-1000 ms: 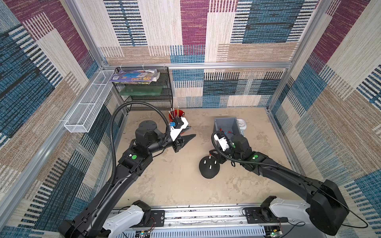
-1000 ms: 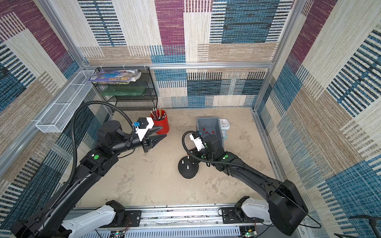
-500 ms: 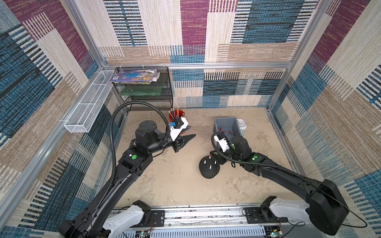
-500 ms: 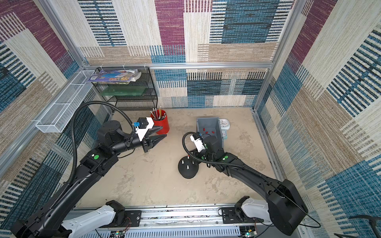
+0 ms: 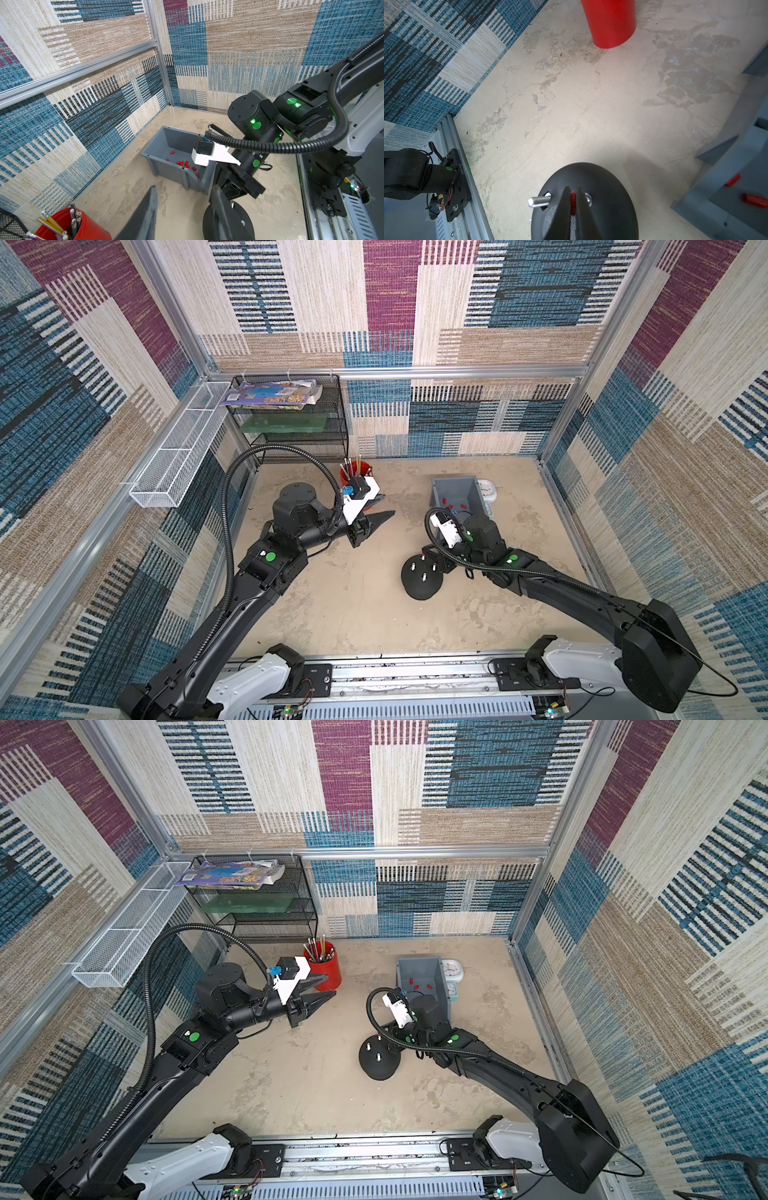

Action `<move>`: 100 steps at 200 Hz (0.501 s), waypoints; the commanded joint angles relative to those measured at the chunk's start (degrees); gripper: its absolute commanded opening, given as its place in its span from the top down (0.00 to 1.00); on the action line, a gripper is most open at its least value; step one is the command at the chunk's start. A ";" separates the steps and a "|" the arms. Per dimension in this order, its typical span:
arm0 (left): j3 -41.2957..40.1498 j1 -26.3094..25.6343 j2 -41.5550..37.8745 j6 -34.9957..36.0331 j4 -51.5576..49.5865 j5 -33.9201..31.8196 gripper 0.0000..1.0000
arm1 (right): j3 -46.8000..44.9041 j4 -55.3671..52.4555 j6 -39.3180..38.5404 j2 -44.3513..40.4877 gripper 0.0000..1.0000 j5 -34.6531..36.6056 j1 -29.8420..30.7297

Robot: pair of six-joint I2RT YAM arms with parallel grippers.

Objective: Cover the protruding screws with screw protection sleeves
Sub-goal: Attach the screw protection sleeve to the screw.

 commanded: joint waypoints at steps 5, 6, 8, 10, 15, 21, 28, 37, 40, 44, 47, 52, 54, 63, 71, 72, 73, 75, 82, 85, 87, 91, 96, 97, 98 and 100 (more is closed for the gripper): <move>0.02 -0.03 -0.10 -0.40 1.50 -0.24 0.58 | -0.50 1.50 -0.21 -0.30 0.90 -0.31 0.11; 0.02 -0.03 -0.16 -0.43 1.49 -0.23 0.58 | -0.52 1.50 -0.21 -0.31 0.90 -0.29 0.12; 0.02 -0.01 -0.14 -0.39 1.49 -0.22 0.58 | -0.60 1.50 -0.21 -0.31 0.90 -0.28 0.11; 0.03 -0.03 -0.14 -0.38 1.47 -0.22 0.58 | -0.64 1.52 -0.21 -0.32 0.90 -0.25 0.08; 0.01 -0.01 -0.16 -0.38 1.49 -0.22 0.58 | -0.73 1.50 -0.21 -0.32 0.90 -0.12 0.19; 0.09 -0.03 -0.19 -0.39 1.50 -0.22 0.58 | -0.78 1.40 -0.29 -0.32 0.90 -0.04 0.16; 0.03 -0.03 -0.17 -0.37 1.49 -0.22 0.58 | -0.82 1.33 -0.34 -0.23 0.90 0.01 0.14; 0.02 -0.02 -0.20 -0.45 1.54 -0.21 0.58 | -0.96 1.24 -0.38 -0.23 0.90 0.09 0.13; 0.03 -0.03 -0.22 -0.40 1.50 -0.22 0.58 | -0.91 1.24 -0.46 -0.23 0.90 0.24 0.13; 0.02 -0.02 -0.22 -0.39 1.51 -0.22 0.58 | -0.90 1.17 -0.47 -0.23 0.90 0.29 0.14; 0.02 0.03 -0.22 -0.35 1.50 -0.28 0.58 | -0.89 1.15 -0.55 -0.27 0.90 0.33 0.16; 0.03 0.01 -0.23 -0.37 1.51 -0.30 0.58 | -0.88 0.95 -0.63 -0.30 0.89 0.53 0.23; 0.03 -0.02 -0.16 -0.39 1.50 -0.30 0.58 | -0.86 0.97 -0.64 -0.29 0.89 0.52 0.22; 0.00 -0.01 -0.14 -0.43 1.52 -0.26 0.58 | -0.86 0.72 -0.90 -0.31 0.89 1.07 0.39; -0.06 -0.01 -0.21 -0.38 1.63 -0.26 0.58 | -0.85 0.54 -1.23 -0.39 0.89 1.38 0.54; -0.06 -0.02 -0.18 -0.37 1.60 -0.24 0.58 | -0.87 0.54 -1.29 -0.40 0.89 1.48 0.60; -0.06 -0.03 -0.20 -0.37 1.59 -0.23 0.58 | -0.88 0.49 -1.37 -0.40 0.89 1.57 0.59; -0.06 -0.01 -0.22 -0.37 1.58 -0.22 0.58 | -0.87 0.41 -1.42 -0.40 0.89 1.71 0.64; -0.11 -0.02 -0.18 -0.38 1.67 -0.22 0.58 | -0.80 0.12 -1.67 -0.34 0.89 2.14 0.79; -0.07 0.01 -0.21 -0.44 1.67 -0.21 0.58 | -0.72 -0.02 -1.84 -0.32 0.88 2.30 0.83; -0.06 -0.02 -0.11 -0.43 1.67 -0.17 0.58 | -0.69 -0.13 -1.87 -0.32 0.88 2.39 0.90; -0.06 -0.03 -0.14 -0.52 1.67 -0.21 0.58 | -0.63 -0.31 -2.04 -0.24 0.88 2.49 0.92; -0.06 0.02 -0.15 -0.46 1.67 -0.22 0.58 | -0.51 -0.56 -2.21 -0.23 0.88 2.74 1.08; -0.06 0.03 -0.14 -0.51 1.67 -0.22 0.58 | -0.52 -0.58 -2.22 -0.23 0.88 2.77 1.09; -0.06 0.00 -0.14 -0.48 1.67 -0.22 0.58 | -0.53 -0.64 -2.27 -0.23 0.88 2.83 1.09; -0.06 0.02 -0.14 -0.47 1.67 -0.19 0.58 | -0.51 -0.73 -2.26 -0.23 0.88 2.94 1.10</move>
